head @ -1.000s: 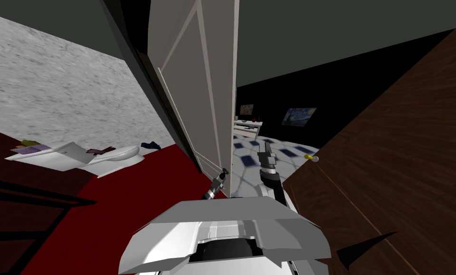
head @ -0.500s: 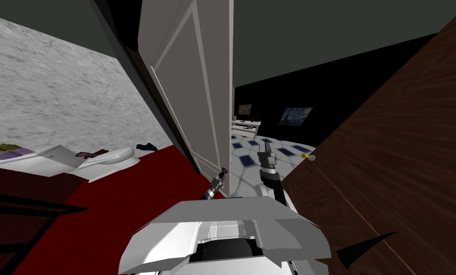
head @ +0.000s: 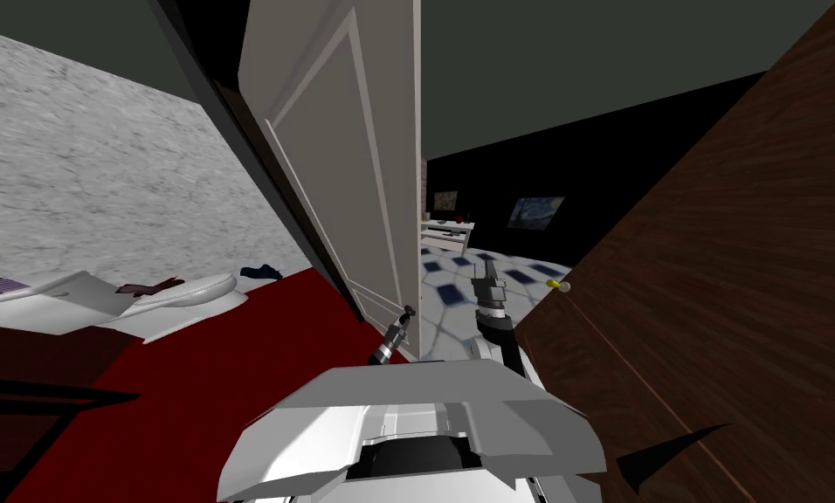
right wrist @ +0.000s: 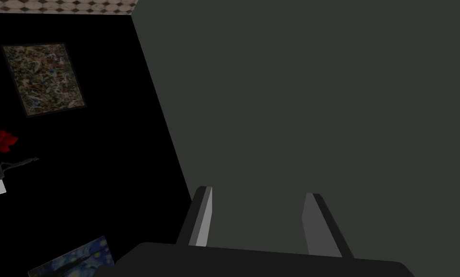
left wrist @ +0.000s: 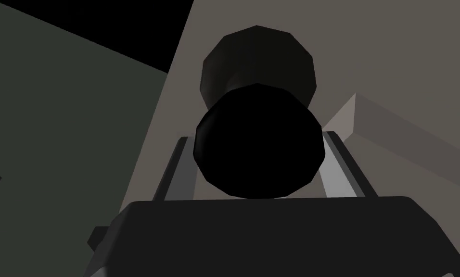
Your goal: Push the door open
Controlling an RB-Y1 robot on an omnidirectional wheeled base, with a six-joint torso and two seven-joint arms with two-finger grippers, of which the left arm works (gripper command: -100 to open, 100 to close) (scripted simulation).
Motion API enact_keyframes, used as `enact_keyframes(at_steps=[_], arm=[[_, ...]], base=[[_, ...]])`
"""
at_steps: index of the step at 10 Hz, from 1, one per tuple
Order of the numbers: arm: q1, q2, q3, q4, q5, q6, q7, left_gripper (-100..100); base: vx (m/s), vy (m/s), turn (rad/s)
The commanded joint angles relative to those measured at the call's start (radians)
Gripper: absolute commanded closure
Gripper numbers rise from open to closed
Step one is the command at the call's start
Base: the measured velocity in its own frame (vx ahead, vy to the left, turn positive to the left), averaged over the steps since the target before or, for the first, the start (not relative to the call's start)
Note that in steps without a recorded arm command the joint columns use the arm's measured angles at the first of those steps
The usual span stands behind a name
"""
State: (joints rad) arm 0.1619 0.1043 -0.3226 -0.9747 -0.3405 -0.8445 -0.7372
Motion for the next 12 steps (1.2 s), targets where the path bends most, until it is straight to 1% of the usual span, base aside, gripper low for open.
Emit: enact_keyframes(at_steps=[1, 2, 3, 4, 6, 7, 9, 10, 11, 12], arm=[[-0.009, 0.004, 0.013, -0.007, 0.017, 0.001, 0.034, 100], [-0.015, 0.003, 0.015, 0.000, 0.037, 0.000, 0.071, 100], [-0.021, 0.003, 0.017, 0.007, 0.057, -0.001, 0.096, 100], [-0.021, 0.003, 0.017, 0.007, 0.057, -0.001, 0.112, 100], [-0.033, 0.002, 0.021, 0.020, 0.097, -0.003, 0.178, 100], [-0.033, 0.002, 0.021, 0.020, 0.097, -0.003, 0.192, 100], [-0.046, 0.000, 0.025, 0.035, 0.142, -0.006, 0.257, 100], [-0.046, 0.000, 0.025, 0.035, 0.142, -0.006, 0.274, 100], [-0.052, 0.000, 0.027, 0.042, 0.164, -0.007, 0.312, 100], [-0.047, 0.009, 0.031, 0.035, 0.138, -0.017, 0.257, -100]], base=[[0.022, -0.016, -0.018], [0.030, -0.022, -0.036], [0.036, -0.027, -0.061], [0.025, -0.021, -0.021], [0.029, -0.025, -0.048], [0.032, -0.012, -0.010], [0.036, -0.020, -0.053], [0.038, -0.011, -0.010], [0.041, -0.003, -0.026], [0.002, -0.021, 0.038]])
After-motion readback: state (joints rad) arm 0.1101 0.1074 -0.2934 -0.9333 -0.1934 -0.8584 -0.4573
